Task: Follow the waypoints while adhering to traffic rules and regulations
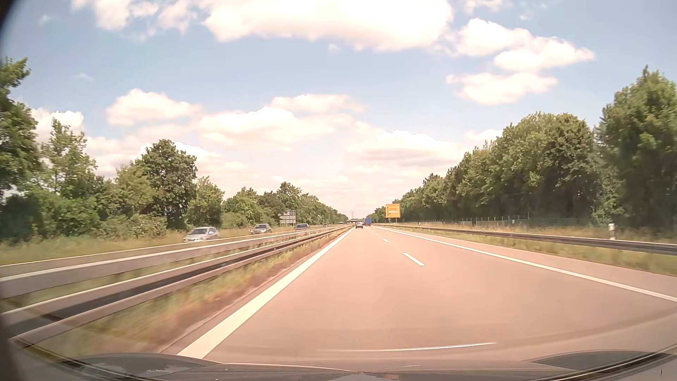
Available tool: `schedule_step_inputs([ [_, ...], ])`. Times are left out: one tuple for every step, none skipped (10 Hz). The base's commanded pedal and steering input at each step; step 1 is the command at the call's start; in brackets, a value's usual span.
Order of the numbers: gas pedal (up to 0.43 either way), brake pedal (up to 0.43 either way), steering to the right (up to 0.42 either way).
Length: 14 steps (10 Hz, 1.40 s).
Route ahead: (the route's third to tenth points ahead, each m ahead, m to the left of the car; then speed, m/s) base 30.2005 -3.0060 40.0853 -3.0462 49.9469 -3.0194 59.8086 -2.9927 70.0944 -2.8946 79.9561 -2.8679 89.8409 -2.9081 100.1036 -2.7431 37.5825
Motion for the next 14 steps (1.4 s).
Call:
schedule_step_inputs([
  [0.331,0.012,-0.003],
  [0.331,0.012,-0.003],
  [0.331,0.012,-0.003],
  [0.331,0.012,-0.003],
  [0.331,0.012,-0.004],
  [0.331,0.012,-0.004],
  [0.331,0.012,-0.003],
  [0.331,0.012,-0.003],
  [0.331,0.012,-0.003],
  [0.331,0.012,-0.002],
  [0.339,0.012,-0.001],
  [0.35,0.012,0.0],
  [0.35,0.006,-0.001],
  [0.358,0.012,0.0],
])
